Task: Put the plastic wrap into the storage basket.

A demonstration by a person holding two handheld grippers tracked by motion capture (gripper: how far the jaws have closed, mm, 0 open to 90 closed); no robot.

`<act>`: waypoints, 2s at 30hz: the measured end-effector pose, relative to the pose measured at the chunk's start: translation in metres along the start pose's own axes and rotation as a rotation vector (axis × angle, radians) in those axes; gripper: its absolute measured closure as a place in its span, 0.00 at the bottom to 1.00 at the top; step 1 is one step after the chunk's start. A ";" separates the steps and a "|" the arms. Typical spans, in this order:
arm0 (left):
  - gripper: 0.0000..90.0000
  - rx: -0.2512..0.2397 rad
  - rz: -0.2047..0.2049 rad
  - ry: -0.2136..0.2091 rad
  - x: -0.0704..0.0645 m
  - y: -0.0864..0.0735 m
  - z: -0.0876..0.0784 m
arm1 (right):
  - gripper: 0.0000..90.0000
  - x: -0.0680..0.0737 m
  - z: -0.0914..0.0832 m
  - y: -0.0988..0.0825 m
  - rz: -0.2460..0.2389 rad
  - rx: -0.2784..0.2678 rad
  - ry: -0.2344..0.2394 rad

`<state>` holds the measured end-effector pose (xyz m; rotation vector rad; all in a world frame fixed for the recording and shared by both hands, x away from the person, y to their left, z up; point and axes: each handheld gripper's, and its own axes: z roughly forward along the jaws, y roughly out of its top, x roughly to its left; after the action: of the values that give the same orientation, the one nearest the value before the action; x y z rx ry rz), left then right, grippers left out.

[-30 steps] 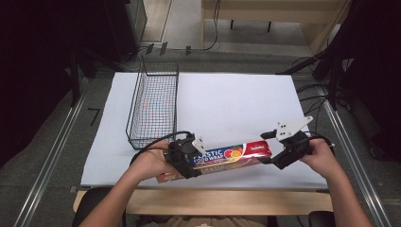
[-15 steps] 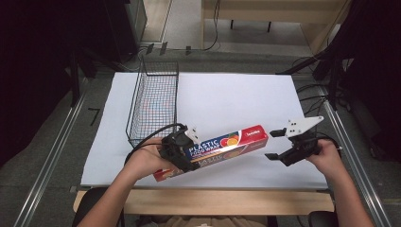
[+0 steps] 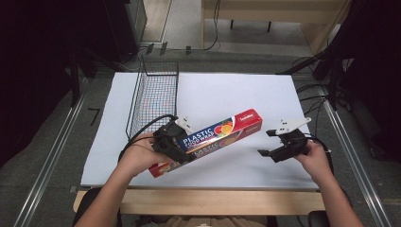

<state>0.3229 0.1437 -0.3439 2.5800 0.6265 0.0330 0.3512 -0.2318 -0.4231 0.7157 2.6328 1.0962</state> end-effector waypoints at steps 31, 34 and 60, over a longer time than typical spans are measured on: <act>0.44 -0.050 -0.296 0.098 0.051 -0.015 -0.034 | 0.22 0.002 0.035 0.009 -0.003 0.001 -0.072; 0.44 -0.051 -0.306 0.108 0.056 -0.015 -0.038 | 0.23 0.002 0.036 0.010 -0.003 -0.006 -0.068; 0.44 -0.102 -0.547 0.344 0.118 0.004 -0.048 | 0.25 0.001 0.040 0.007 -0.024 0.039 -0.161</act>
<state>0.4234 0.2134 -0.3099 2.2379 1.3962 0.3215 0.3674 -0.2027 -0.4466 0.7456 2.5264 0.9420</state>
